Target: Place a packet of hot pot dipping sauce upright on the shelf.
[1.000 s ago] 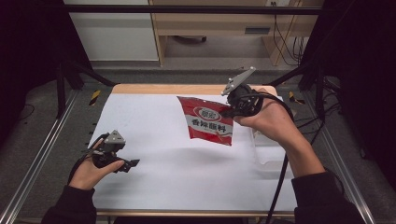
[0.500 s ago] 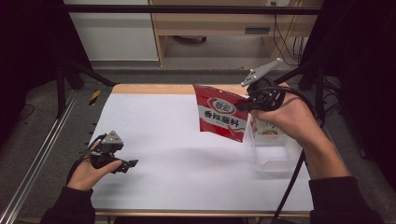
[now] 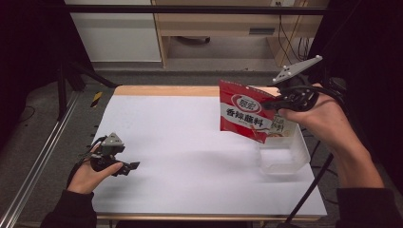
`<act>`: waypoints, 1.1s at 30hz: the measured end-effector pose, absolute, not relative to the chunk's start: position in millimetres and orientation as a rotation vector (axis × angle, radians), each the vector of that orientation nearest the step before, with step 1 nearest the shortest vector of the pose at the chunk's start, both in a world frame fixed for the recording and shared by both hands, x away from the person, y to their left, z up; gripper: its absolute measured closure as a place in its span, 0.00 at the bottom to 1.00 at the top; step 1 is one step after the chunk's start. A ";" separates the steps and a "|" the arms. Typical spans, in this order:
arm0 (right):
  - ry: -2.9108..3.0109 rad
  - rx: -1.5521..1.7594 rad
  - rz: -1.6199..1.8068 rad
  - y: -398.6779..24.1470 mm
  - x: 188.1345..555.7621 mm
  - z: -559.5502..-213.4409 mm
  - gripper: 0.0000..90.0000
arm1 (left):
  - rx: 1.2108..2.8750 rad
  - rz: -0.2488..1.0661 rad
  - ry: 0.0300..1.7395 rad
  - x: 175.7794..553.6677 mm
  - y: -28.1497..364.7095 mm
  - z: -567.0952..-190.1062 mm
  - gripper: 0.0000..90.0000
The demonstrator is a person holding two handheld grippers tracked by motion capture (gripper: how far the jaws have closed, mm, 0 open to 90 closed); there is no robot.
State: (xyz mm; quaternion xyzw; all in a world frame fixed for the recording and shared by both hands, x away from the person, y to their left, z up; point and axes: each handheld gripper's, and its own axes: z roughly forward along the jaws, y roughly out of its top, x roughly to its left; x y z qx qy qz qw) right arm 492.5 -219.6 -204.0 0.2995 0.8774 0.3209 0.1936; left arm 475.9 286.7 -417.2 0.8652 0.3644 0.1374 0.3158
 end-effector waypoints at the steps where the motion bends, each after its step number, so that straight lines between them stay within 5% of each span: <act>1: 2.455 0.855 0.895 -223.4 492.1 -204.2 1.00 | 2.279 0.361 0.959 475.8 286.7 -417.3 0.13; 33: 2.392 1.065 0.887 -315.9 467.3 -233.7 1.00 | 2.266 0.353 0.984 478.0 295.2 -422.2 0.13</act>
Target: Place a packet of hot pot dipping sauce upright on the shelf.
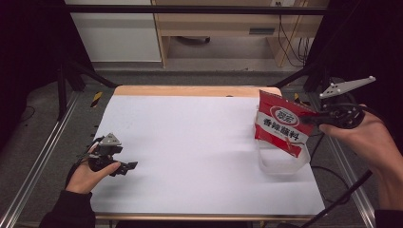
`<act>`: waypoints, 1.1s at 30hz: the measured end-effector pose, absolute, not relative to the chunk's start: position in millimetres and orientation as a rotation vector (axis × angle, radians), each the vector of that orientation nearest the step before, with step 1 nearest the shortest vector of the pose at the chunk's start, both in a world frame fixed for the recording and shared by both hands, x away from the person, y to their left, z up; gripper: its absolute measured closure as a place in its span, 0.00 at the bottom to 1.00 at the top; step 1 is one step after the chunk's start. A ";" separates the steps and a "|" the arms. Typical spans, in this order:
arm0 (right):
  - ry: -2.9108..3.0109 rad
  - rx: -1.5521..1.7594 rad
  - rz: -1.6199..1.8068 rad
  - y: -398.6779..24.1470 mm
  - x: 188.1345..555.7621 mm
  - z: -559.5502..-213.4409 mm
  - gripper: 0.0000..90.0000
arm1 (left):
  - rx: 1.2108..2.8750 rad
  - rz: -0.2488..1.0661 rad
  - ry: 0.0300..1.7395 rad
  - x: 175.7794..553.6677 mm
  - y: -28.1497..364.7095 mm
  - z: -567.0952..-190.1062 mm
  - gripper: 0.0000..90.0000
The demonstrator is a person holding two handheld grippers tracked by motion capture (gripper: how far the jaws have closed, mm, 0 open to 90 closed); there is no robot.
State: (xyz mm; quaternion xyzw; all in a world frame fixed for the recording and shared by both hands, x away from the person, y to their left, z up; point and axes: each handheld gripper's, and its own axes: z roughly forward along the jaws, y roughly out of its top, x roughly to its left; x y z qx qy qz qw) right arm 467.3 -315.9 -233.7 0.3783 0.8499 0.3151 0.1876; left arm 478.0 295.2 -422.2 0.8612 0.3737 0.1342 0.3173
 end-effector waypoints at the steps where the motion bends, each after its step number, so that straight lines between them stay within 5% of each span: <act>1: 2.388 1.072 0.889 -317.1 466.6 -234.3 1.00 | 2.270 0.346 0.981 477.9 295.4 -422.4 0.13; 33: 2.387 1.140 0.908 -334.3 471.5 -269.9 1.00 | 2.280 0.351 0.981 477.4 293.6 -423.6 0.12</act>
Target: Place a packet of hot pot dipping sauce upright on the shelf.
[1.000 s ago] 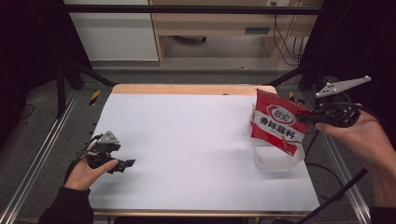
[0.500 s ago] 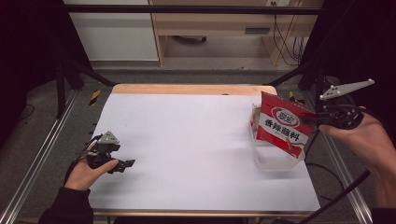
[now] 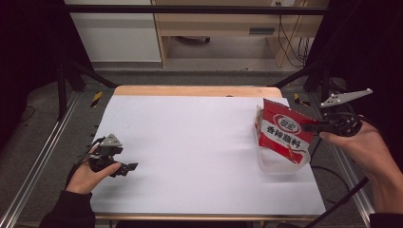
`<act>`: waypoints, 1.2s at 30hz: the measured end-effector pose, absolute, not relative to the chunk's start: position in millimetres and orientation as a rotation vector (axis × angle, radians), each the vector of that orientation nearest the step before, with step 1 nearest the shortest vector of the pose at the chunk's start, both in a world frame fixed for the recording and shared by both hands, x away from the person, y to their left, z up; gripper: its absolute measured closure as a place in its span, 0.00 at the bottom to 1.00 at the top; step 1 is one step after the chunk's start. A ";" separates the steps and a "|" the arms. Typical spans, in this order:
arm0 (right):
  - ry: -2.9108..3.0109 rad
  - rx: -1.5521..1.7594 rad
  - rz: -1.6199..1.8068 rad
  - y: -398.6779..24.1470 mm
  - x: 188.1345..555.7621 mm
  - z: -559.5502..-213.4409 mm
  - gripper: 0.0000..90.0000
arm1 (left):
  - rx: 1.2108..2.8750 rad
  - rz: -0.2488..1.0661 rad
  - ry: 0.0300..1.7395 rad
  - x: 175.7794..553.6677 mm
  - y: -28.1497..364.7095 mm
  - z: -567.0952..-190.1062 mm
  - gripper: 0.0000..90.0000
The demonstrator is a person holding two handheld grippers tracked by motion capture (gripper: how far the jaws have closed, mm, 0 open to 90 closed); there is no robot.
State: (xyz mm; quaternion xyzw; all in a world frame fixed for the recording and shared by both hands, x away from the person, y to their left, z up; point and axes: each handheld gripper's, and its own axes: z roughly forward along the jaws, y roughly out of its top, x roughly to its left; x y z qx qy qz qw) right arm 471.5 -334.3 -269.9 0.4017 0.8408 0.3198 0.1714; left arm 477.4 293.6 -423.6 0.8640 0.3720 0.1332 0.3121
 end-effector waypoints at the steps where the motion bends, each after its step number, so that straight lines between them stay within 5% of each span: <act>1: 2.386 1.137 0.914 -334.1 471.9 -272.1 1.00 | 2.277 0.349 0.984 477.2 293.2 -423.7 0.12; 36: 2.387 1.185 0.904 -341.9 468.3 -294.6 0.99 | 2.288 0.342 0.982 477.5 291.8 -425.2 0.11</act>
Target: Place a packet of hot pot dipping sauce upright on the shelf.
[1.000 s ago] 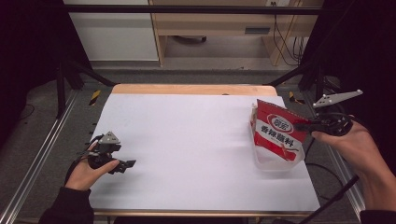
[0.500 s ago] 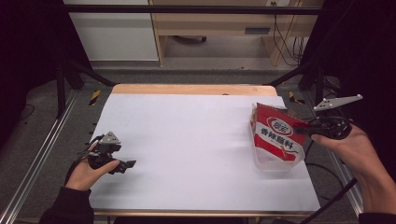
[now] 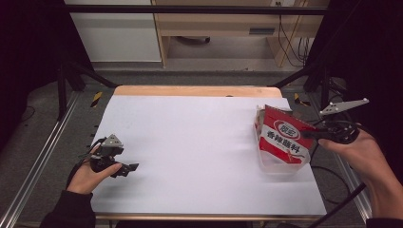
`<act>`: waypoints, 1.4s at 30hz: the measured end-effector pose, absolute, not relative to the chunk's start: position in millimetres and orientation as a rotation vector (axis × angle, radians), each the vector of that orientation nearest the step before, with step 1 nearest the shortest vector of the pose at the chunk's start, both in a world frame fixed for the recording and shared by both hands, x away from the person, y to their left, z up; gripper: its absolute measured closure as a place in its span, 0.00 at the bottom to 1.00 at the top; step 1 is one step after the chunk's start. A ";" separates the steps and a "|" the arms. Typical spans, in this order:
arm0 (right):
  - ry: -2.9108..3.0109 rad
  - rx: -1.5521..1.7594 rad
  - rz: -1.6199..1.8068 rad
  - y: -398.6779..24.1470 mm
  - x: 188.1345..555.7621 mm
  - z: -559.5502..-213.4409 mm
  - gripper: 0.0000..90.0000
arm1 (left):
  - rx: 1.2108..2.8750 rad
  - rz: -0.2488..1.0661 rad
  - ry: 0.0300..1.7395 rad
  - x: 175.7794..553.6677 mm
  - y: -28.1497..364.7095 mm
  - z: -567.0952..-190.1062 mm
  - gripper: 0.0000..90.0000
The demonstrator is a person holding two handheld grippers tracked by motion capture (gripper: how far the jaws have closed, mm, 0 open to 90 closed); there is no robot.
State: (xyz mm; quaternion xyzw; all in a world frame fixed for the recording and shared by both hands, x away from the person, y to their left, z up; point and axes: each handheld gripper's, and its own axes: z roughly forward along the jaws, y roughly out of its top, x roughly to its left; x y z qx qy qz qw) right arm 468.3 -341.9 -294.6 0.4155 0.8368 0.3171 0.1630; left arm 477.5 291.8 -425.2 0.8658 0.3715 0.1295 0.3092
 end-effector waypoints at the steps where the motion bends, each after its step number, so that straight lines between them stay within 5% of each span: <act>1: 2.387 1.183 0.899 -342.7 468.3 -295.0 0.99 | 2.286 0.341 0.983 477.4 291.8 -425.1 0.11; 21: 2.410 1.203 0.832 -341.6 469.3 -304.8 0.86 | 2.287 0.344 0.975 477.4 291.0 -424.5 0.11; 42: 2.324 1.165 0.767 -323.3 483.8 -301.0 0.36 | 2.285 0.350 0.982 477.4 293.6 -423.9 0.11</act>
